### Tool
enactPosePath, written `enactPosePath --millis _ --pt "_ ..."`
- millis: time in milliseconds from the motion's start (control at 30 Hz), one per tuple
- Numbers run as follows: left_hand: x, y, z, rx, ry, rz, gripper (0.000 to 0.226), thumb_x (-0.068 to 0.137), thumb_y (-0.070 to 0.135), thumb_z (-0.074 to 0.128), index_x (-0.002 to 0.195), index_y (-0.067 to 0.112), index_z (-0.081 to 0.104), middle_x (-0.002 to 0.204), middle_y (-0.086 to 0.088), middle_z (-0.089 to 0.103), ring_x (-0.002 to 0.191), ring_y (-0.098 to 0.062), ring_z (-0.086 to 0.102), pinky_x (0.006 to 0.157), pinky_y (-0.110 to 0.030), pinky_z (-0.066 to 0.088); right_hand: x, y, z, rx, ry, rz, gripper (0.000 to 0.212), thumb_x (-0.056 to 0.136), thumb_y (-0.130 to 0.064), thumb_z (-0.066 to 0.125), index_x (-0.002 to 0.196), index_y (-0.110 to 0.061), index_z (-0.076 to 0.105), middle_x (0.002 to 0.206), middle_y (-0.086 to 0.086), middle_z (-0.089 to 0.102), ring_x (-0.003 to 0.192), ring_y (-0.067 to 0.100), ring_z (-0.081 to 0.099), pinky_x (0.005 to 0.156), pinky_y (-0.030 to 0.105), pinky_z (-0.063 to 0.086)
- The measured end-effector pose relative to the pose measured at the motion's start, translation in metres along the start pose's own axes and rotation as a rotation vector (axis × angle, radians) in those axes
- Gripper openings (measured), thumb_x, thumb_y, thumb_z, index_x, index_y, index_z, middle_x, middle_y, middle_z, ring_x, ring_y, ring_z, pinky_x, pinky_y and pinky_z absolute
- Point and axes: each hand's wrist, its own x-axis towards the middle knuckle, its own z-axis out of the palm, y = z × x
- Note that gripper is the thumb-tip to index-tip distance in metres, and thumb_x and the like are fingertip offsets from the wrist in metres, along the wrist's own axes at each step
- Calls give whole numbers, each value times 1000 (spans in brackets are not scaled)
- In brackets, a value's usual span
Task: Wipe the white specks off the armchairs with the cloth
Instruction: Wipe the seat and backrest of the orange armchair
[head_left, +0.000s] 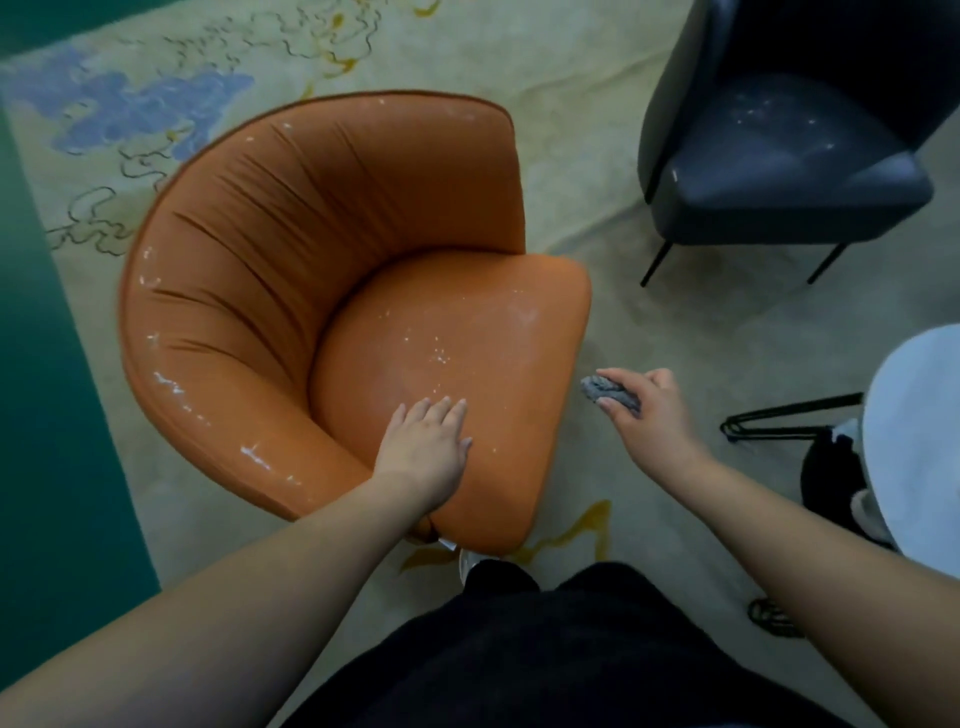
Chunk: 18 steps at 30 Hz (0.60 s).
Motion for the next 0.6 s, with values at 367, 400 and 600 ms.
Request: enactPosePath --millis 367,400,600 --pt "64 -8 -10 -101 42 -224 55 102 44 25 153 25 15 158 1 25 145 -24 20 118 -43 13 138 -17 27 -102 -222 -203 35 86 -17 70 121 -21 66 98 6 42 95 23 51 97 30 41" --pt "71 -7 -11 -114 39 -267 55 102 44 25 153 25 15 158 1 24 145 -23 19 119 -43 13 154 -18 30 -112 -259 -237 35 86 -18 70 121 -21 66 98 6 42 95 23 51 96 27 40" --pt "101 10 -15 -246 35 -565 56 102 43 24 154 25 14 159 1 22 145 -23 18 119 -42 12 247 -26 38 -194 -537 -423 36 90 -24 66 125 -23 62 98 2 39 94 19 47 90 21 34"
